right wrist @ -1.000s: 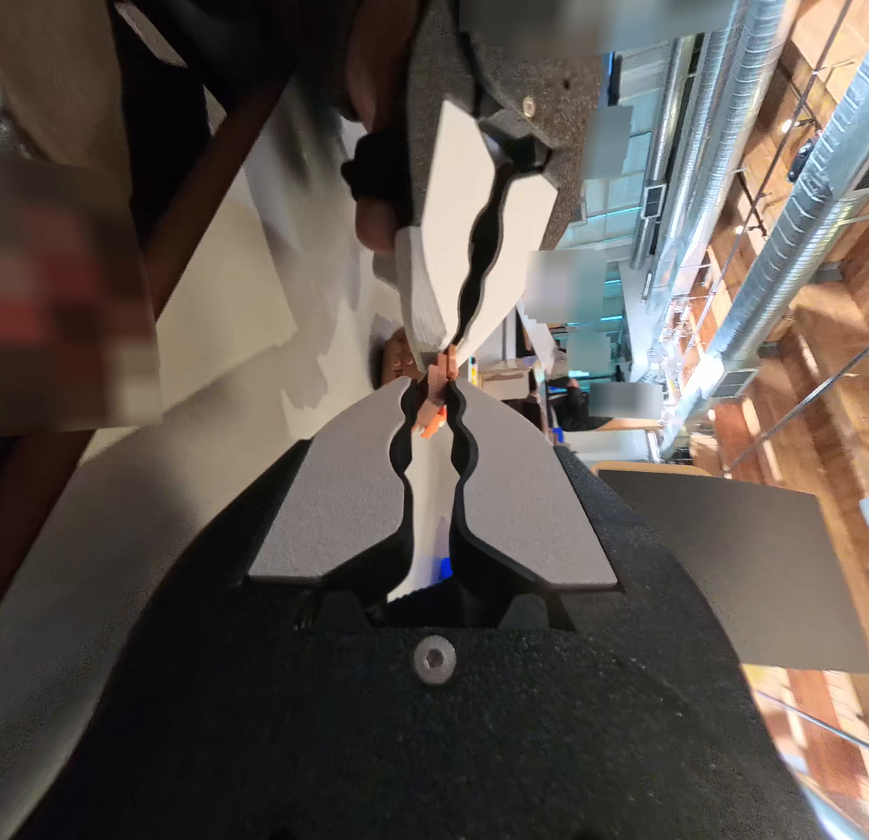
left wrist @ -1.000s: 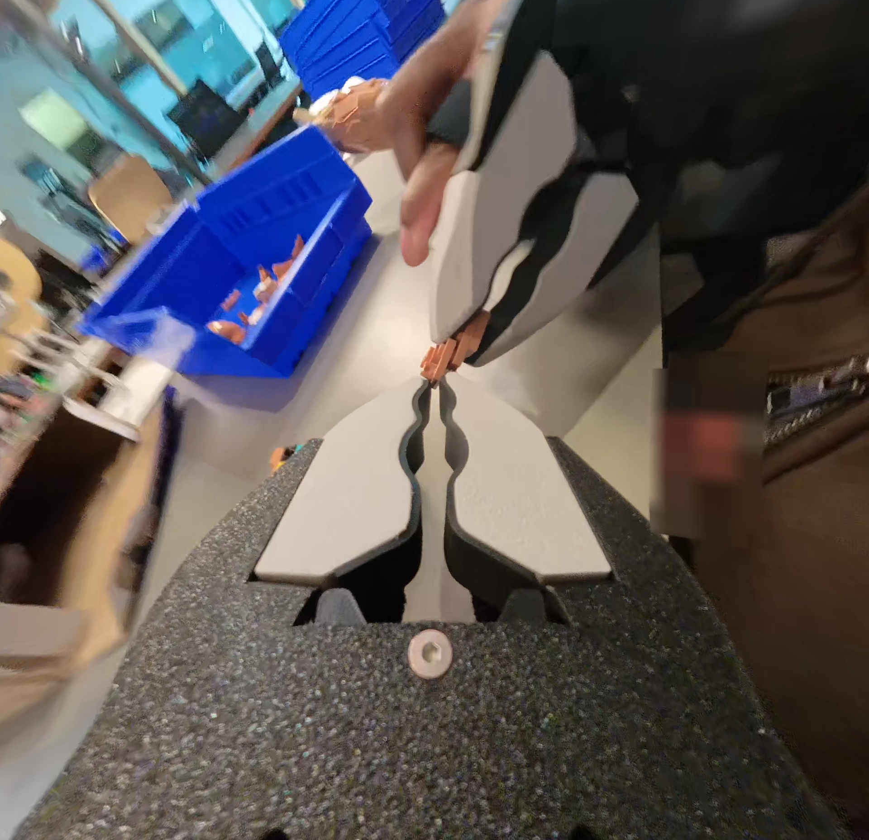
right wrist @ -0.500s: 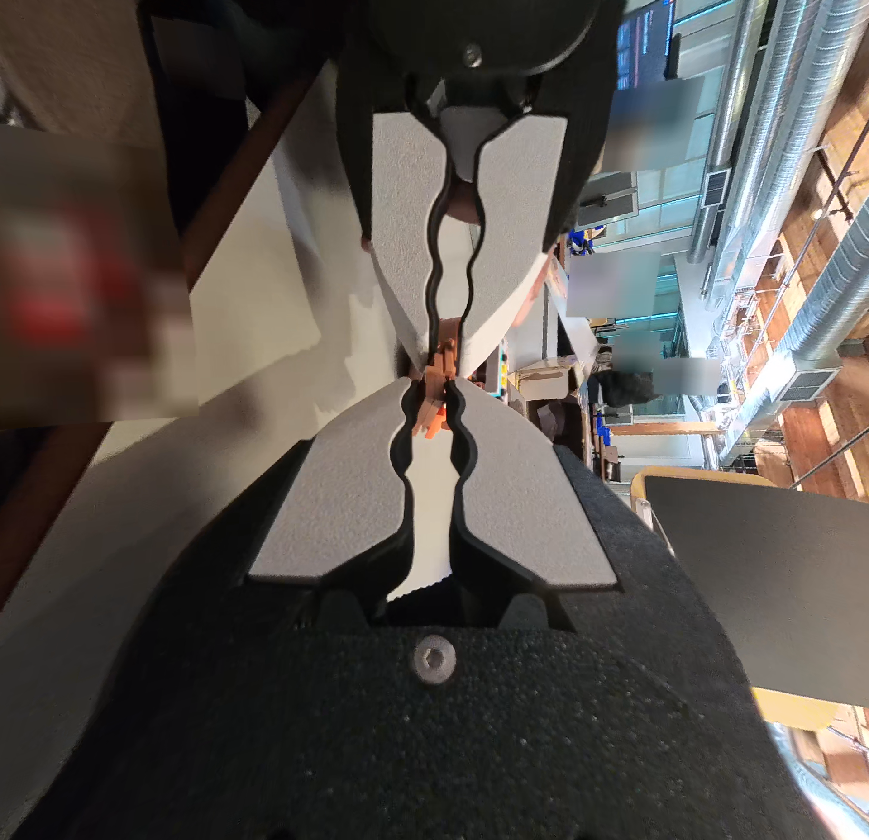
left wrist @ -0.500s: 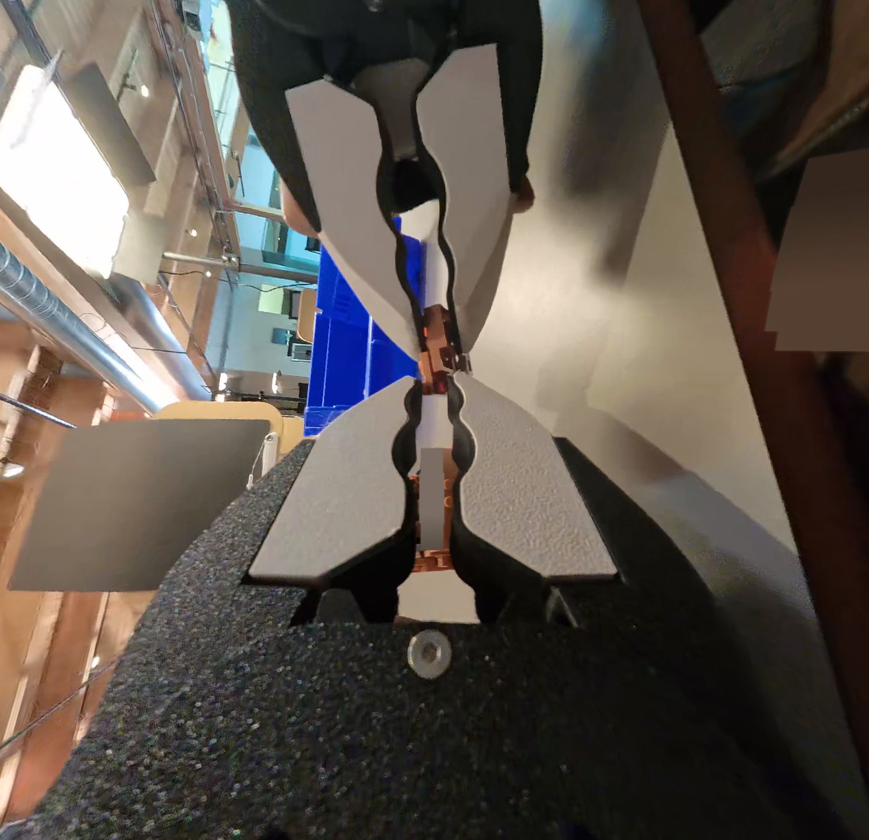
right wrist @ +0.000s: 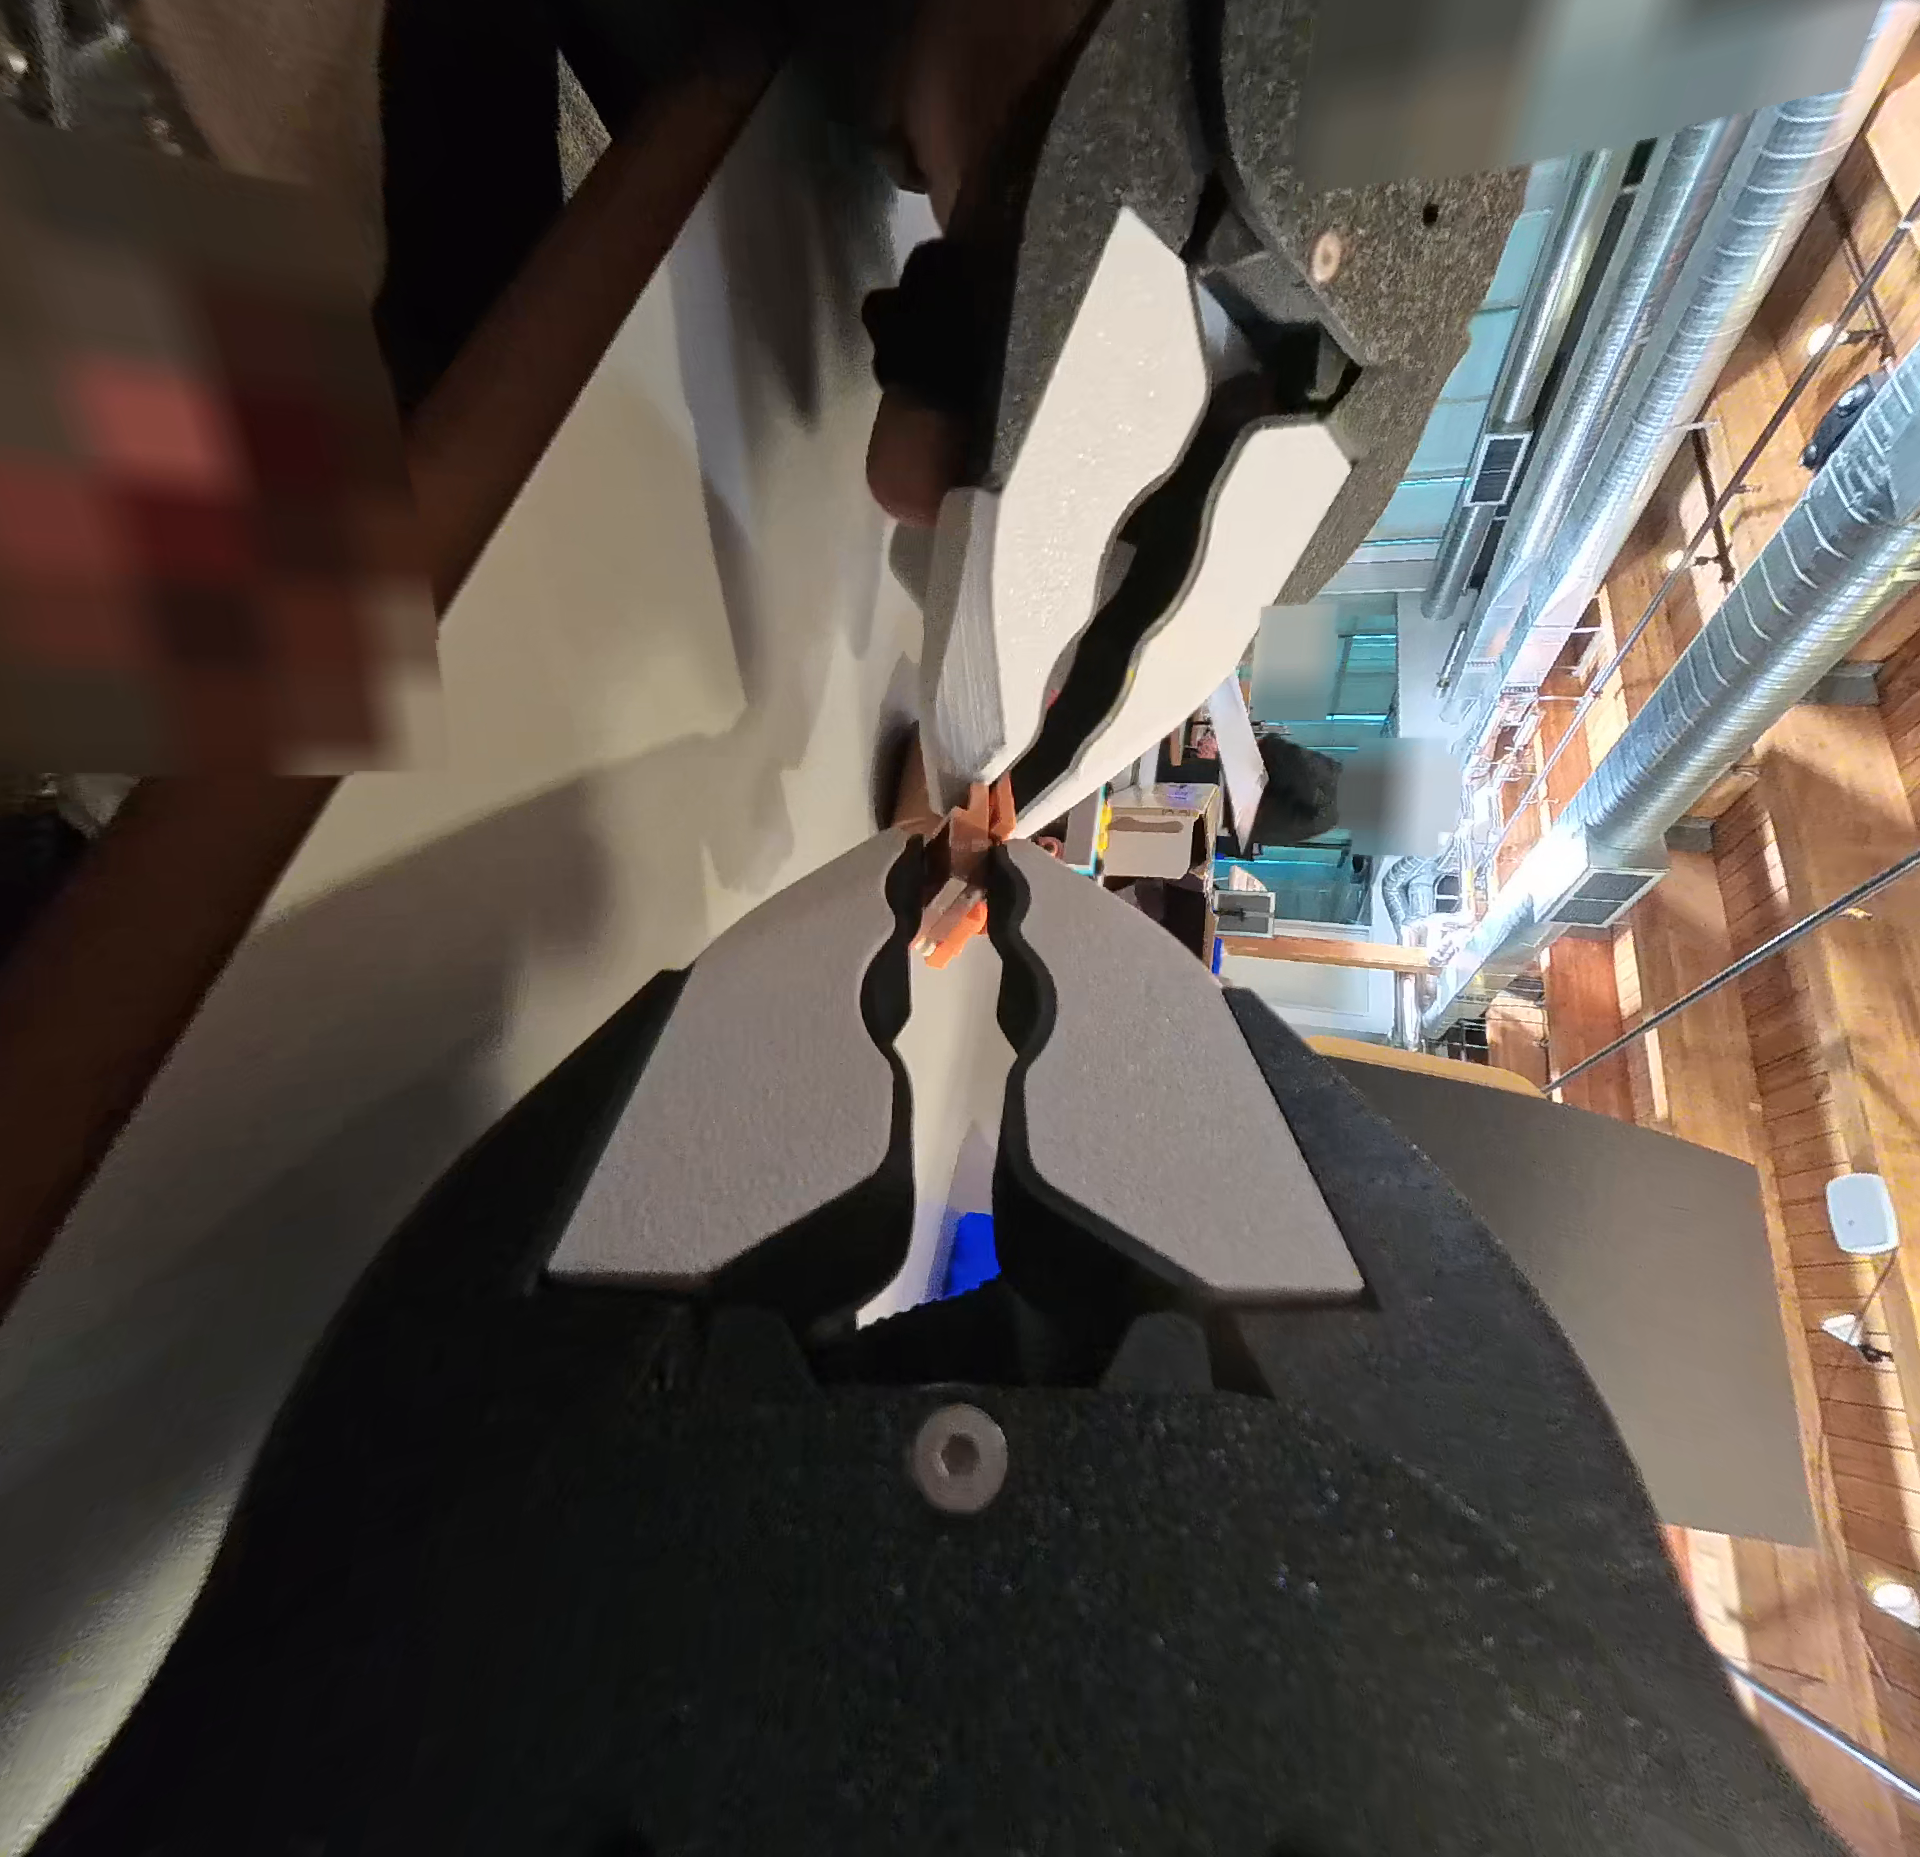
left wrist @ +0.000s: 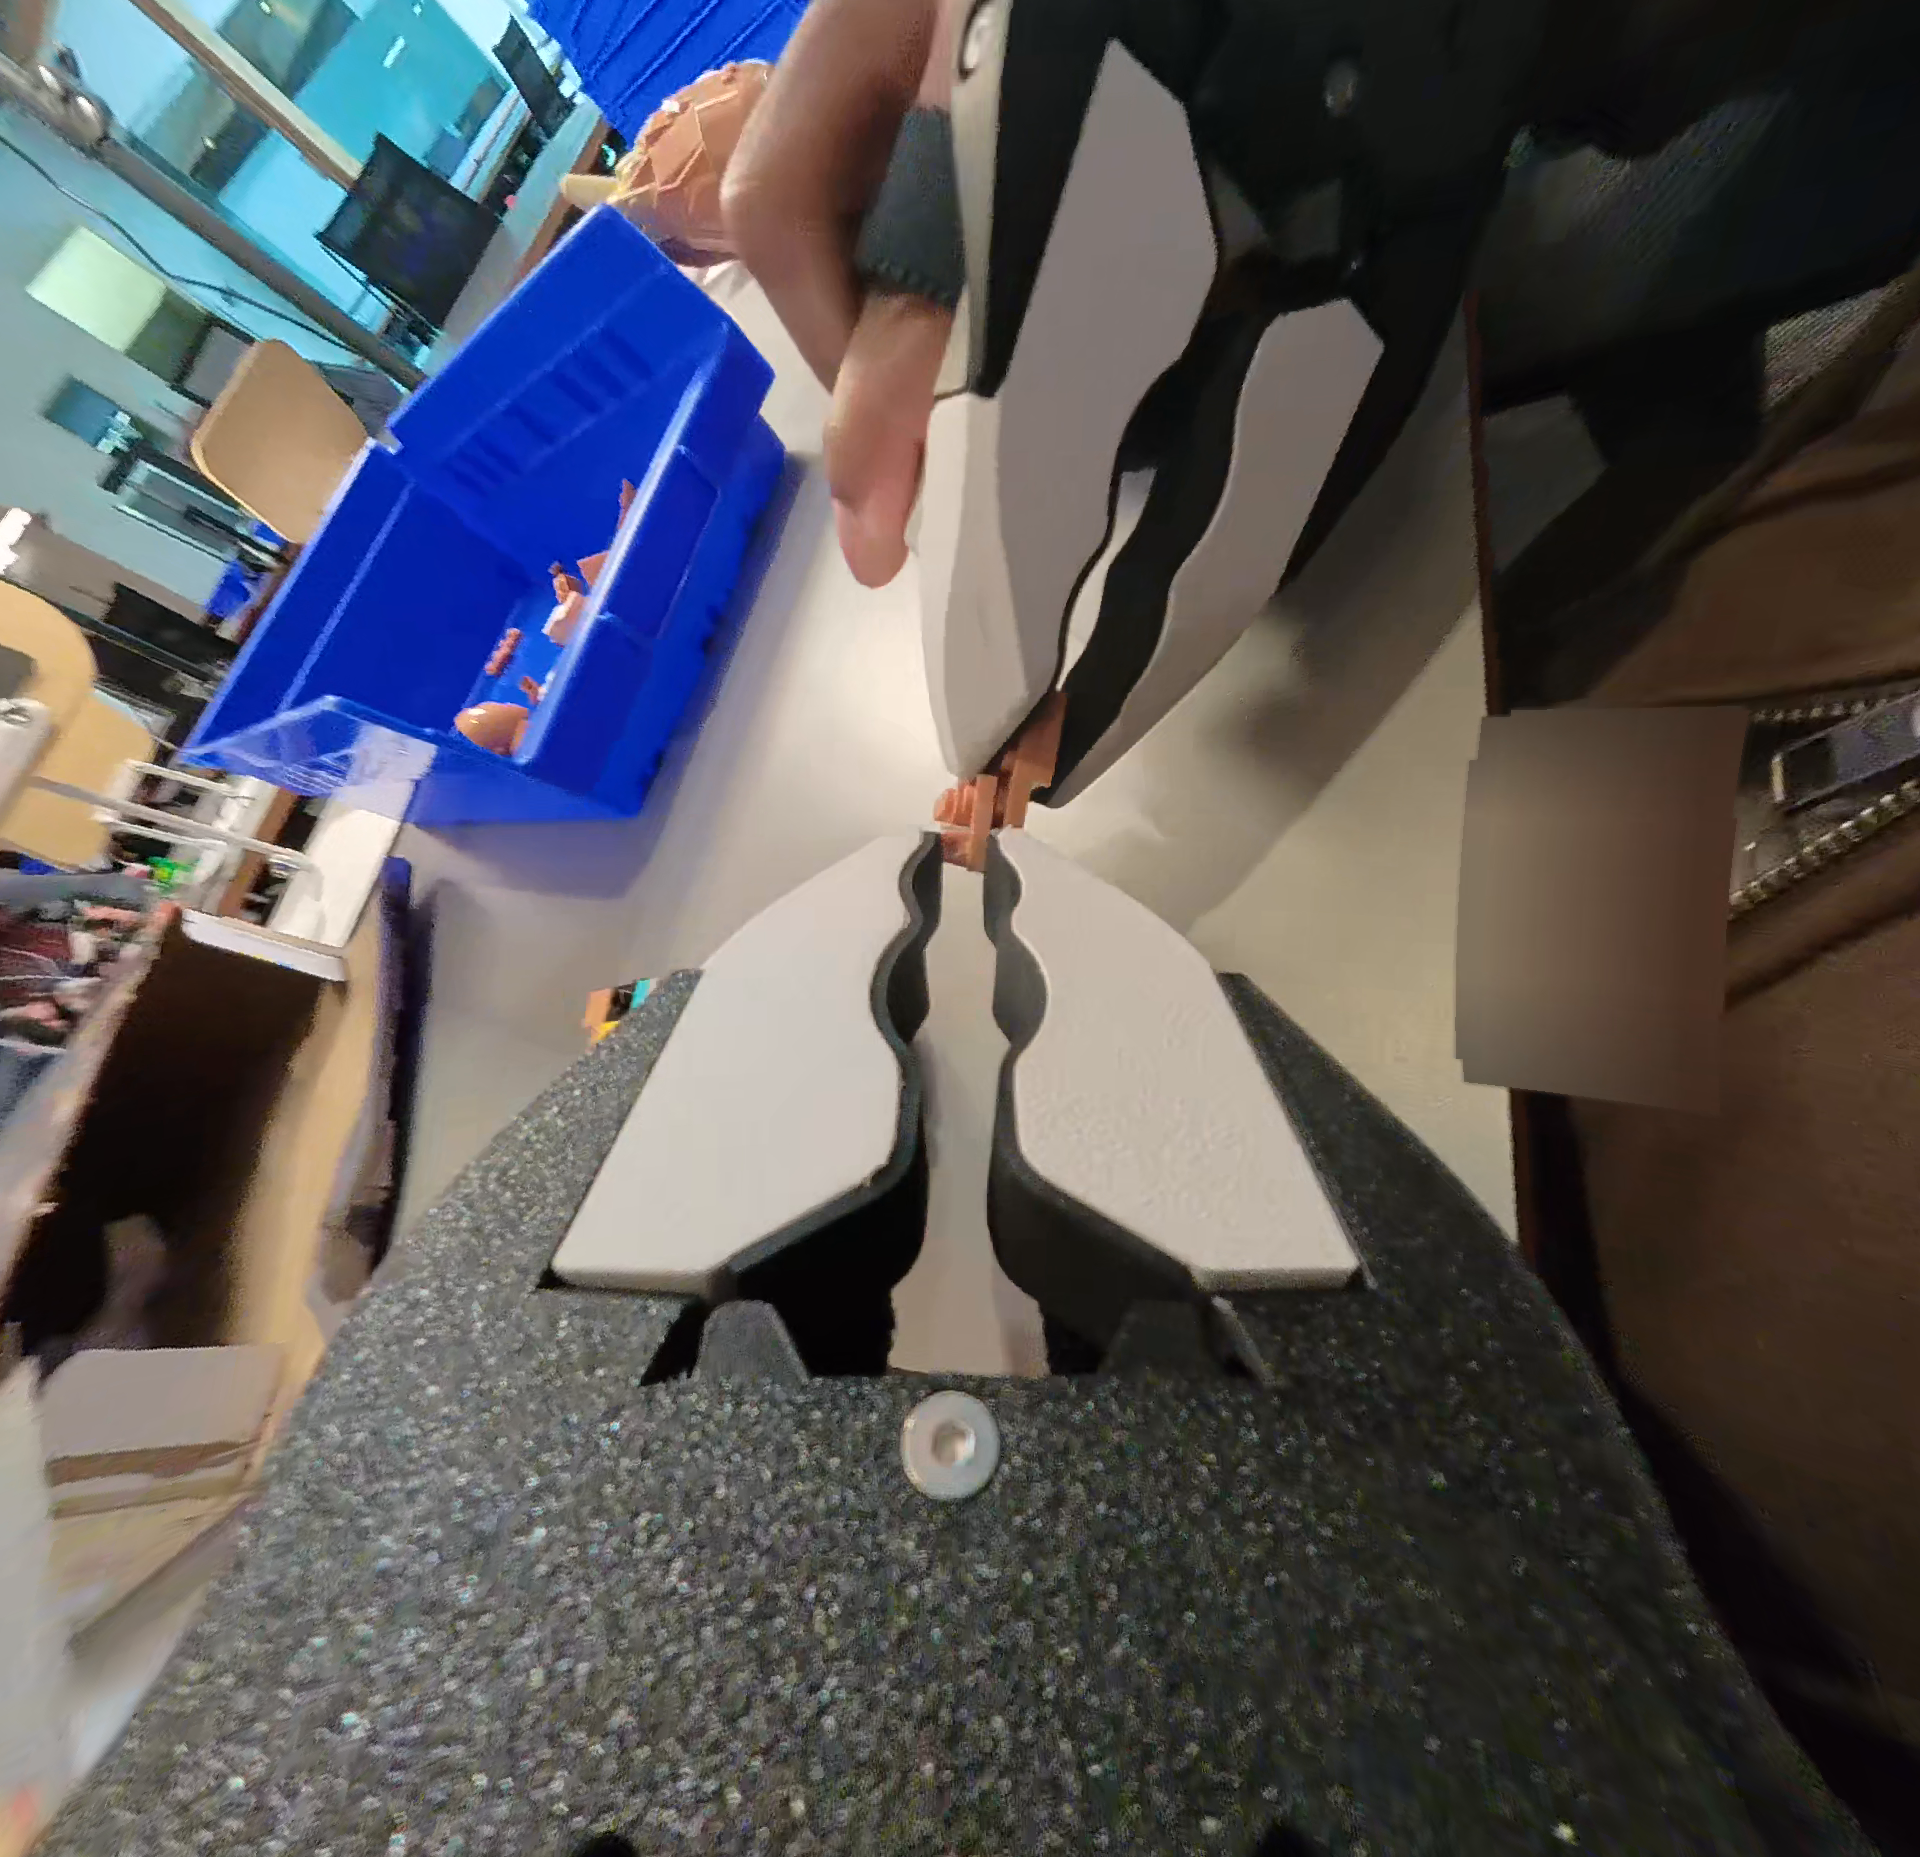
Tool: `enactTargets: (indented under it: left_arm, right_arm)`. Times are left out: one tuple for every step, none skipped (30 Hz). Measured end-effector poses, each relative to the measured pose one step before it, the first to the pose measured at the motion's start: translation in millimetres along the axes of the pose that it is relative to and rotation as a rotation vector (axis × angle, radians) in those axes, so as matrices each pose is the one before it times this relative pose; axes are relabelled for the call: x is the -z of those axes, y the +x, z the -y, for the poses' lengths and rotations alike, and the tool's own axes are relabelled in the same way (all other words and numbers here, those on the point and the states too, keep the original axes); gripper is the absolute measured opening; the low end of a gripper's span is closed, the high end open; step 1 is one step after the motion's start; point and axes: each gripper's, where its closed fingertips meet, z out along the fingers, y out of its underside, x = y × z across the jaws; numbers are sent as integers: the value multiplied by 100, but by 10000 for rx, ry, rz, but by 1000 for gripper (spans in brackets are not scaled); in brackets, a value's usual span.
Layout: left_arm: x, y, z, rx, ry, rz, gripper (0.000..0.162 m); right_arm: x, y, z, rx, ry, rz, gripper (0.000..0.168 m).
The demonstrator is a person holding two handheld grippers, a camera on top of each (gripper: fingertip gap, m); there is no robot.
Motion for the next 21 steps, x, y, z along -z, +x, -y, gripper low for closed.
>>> enactTargets:
  left_arm:
    - [-11, 98, -12, 179, 46, -117, 7]
    - [-32, 70, -18, 60, 41, -53, 7]
    - [-59, 95, -60, 248, 20, -125, 7]
    - [-42, 115, -49, 261, 55, -159, 7]
    - [4, 73, -15, 185, 75, -131, 7]
    - [14, 76, 5, 113, 47, -100, 7]
    - [-1, 59, -31, 94, 14, -84, 7]
    - [-23, 70, -44, 118, 23, -111, 7]
    - [-1, 54, -52, 97, 34, -124, 7]
    - [11, 38, -39, 98, 16, -118, 8]
    - [-8, 9, -44, 137, 8, -127, 8]
    - [16, 2, -6, 71, 14, -96, 8]
    - [24, -95, 4, 76, 26, 4, 7]
    - [128, -723, -244, 296, -67, 298, 7]
    - [163, -556, -374, 215, -111, 110, 7]
    - [132, -32, -39, 46, 47, -80, 7]
    - [-8, 211, 11, -189, 8, -8, 7]
    - [-110, 134, -148, -177, -133, 48, 7]
    - [-77, 68, -90, -74, -90, 5, 7]
    - [-28, 65, -16, -21, -23, -40, 8]
    - [-4, 47, 14, -31, 11, -11, 8]
  right_arm:
    - [19, -73, 34, 74, -1, -8, 11]
    - [2, -95, 9, 80, -9, 3, 11]
    - [8, -105, 16, 69, -1, 10, 11]
    - [8, -80, 28, 62, 11, -15, 11]
    - [13, -41, 56, 57, 13, -34, 11]
    - [10, -42, 48, 51, 8, -19, 11]
    - [5, -56, 24, 56, 3, -2, 11]
    - [-12, -67, 23, 52, 5, 0, 11]
    - [-28, -49, 40, 61, 5, -13, 11]
    - [-22, -24, 14, 81, -19, -27, 12]
    - [-15, 4, 4, 84, -22, -23, 12]
    - [8, -5, 46, 57, 17, -10, 12]
    - [77, -81, 252, 86, 162, -1, 9]
    - [94, -71, 510, 55, 248, -38, 9]
    - [7, -111, 438, 8, 138, 11, 9]
    - [-79, -112, 112, 47, -31, 19, 9]
    - [-131, -106, -242, 14, -141, 24, 9]
    - [-124, -119, -375, -58, -130, 42, 9]
    - [-56, -61, -321, -98, -63, 6, 9]
    - [-5, 4, -253, -152, -46, 8, 9]
    - [17, 82, -213, -181, -38, 8, 9]
